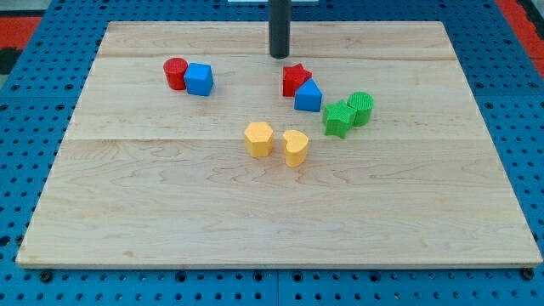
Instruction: Push red star right to the red circle
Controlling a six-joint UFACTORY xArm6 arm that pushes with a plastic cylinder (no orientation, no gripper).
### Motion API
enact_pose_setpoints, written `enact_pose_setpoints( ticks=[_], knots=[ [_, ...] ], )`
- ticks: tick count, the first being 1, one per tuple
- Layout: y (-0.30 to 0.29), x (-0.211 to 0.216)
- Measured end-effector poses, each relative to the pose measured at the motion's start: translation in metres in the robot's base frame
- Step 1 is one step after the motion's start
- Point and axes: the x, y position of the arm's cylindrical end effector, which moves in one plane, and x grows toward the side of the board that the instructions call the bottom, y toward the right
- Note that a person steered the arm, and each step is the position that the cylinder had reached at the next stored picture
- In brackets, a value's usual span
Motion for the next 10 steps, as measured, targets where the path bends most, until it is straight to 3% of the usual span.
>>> enact_pose_setpoints(
  ticks=[1, 2, 3, 5, 7, 8, 9, 10],
  knots=[
    [0.070, 0.030],
    [0.057, 0.044],
    [0.033, 0.071],
    [-0.114, 0.094],
    [-0.128, 0.145],
    [-0.162, 0.178],
    [-0.186, 0.159],
    [-0.156, 0.120]
  ],
)
